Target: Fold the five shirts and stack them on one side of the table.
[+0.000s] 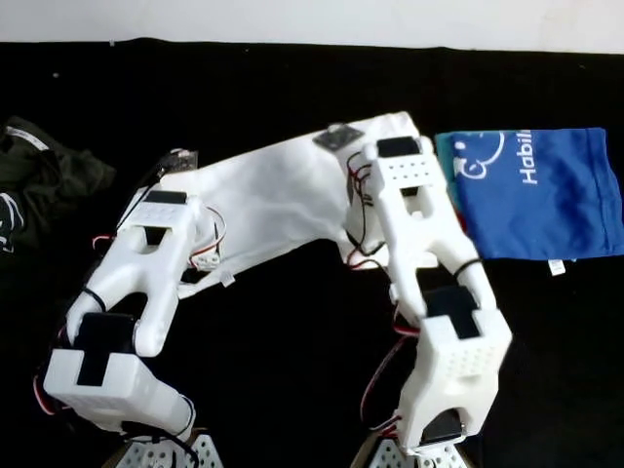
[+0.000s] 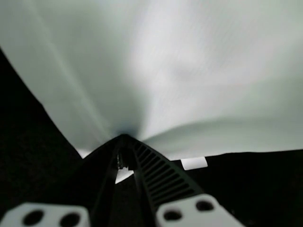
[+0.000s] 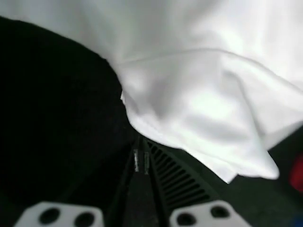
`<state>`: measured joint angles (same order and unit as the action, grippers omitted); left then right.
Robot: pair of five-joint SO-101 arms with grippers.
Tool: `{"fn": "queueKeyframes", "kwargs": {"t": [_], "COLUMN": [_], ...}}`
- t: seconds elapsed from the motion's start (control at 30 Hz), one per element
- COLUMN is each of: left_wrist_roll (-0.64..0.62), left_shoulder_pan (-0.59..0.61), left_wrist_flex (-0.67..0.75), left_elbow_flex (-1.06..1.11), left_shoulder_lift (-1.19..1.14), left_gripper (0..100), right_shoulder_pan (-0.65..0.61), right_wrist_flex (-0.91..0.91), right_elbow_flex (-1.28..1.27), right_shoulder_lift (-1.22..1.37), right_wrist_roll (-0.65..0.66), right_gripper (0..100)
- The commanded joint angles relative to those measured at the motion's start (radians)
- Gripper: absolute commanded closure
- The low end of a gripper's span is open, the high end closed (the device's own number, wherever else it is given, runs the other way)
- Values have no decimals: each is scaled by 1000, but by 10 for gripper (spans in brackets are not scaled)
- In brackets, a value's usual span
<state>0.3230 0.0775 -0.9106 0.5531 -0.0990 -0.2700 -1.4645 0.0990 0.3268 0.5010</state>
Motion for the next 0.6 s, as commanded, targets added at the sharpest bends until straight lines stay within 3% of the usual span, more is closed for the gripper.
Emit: {"fn": "queueKeyframes", "kwargs": {"t": [0.0,0.17,0.57], "left_wrist_roll": [-9,-9,-6], "left_shoulder_pan": [-7,-7,-7], "left_wrist_flex": [14,15,14], "left_elbow_flex": [-19,-21,-27], "left_shoulder_lift": [-5,-10,-13], "left_gripper": [990,990,990], "right_shoulder_pan": [4,-5,5], "right_wrist_flex": [-65,-110,10], "right_elbow_flex": [35,33,44], "right_shoulder_lift": [-65,-13,186], "right_wrist_roll": [12,14,66], "right_gripper": [961,786,762]}}
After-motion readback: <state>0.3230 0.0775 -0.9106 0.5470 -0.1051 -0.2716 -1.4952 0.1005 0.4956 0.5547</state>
